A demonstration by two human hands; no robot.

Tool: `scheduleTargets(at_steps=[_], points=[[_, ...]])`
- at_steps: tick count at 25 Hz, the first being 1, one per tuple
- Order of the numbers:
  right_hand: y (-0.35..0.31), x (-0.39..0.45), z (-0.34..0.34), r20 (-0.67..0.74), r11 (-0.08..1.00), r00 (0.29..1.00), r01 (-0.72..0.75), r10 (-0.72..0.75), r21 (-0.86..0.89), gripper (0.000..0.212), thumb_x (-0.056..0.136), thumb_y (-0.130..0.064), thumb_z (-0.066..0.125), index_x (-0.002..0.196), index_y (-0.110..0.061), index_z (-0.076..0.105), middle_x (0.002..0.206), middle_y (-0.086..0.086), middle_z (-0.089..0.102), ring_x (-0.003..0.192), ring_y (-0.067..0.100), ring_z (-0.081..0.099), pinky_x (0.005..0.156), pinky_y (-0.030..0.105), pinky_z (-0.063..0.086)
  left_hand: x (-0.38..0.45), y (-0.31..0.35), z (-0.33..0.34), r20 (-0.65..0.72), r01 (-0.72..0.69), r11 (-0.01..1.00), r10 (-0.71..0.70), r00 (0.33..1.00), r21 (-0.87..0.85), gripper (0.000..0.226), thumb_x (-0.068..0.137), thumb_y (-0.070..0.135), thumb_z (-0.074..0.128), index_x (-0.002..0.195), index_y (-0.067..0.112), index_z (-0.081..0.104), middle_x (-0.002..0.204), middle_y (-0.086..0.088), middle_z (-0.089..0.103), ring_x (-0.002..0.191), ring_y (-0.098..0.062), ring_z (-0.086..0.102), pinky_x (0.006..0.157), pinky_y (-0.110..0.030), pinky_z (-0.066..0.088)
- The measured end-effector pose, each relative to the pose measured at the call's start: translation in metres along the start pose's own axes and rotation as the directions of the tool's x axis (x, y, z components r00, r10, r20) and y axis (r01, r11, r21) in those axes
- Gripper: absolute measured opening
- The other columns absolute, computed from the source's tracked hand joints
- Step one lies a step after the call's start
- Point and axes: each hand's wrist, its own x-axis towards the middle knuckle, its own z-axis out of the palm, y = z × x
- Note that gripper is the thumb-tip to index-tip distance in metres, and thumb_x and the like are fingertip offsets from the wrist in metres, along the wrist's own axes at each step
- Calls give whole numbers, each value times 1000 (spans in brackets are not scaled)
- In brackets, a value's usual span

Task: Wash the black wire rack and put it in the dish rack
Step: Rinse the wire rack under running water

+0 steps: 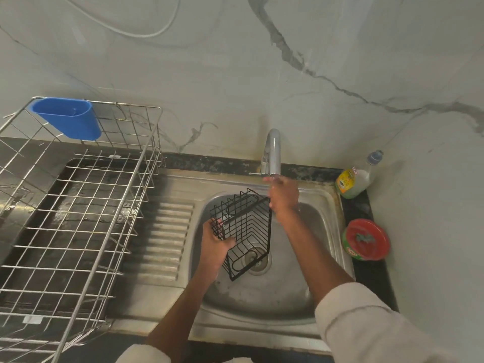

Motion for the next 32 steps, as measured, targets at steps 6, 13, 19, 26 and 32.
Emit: scheduleTargets(at_steps=[6,13,19,26,32], points=[[15,-2,-42,246,744,892,452,-379,-492,35,88,-8,70,65,-26,50,73,-6,56,66,8,54,85,43,59,16,25,14,203,-57,997,44,978,54,66,84,-20,65,136,21,58,121,5,69,109,-10,66,90,-26,52],[19,2,-98,563,834,820,379,-103,-401,72,82,-24,88,142,-31,50,133,-15,53,120,2,53,103,21,44,49,48,32,507,-16,999,34,861,-40,61,61,1,63,120,17,68,106,3,75,108,-21,63,101,-47,45],[47,-1,-108,194,824,979,165,-68,-542,46,83,-5,69,118,-36,65,104,-11,67,86,9,66,67,24,51,98,73,25,711,273,951,-91,697,-146,63,106,35,59,160,7,43,155,-16,56,137,-28,56,119,-48,38],[76,-29,-107,64,892,998,46,-19,-451,52,76,-1,66,114,-36,65,96,-13,64,86,9,66,75,35,57,99,118,90,444,284,805,-28,896,-521,92,102,75,33,168,11,27,172,-14,30,161,-32,28,134,-48,19],[87,-53,-106,29,901,997,75,-70,-427,58,69,-4,67,120,-33,64,107,-8,62,102,17,64,84,36,56,85,105,82,344,54,980,15,939,-190,87,102,78,35,168,22,30,174,-4,32,161,-25,28,132,-44,16]])
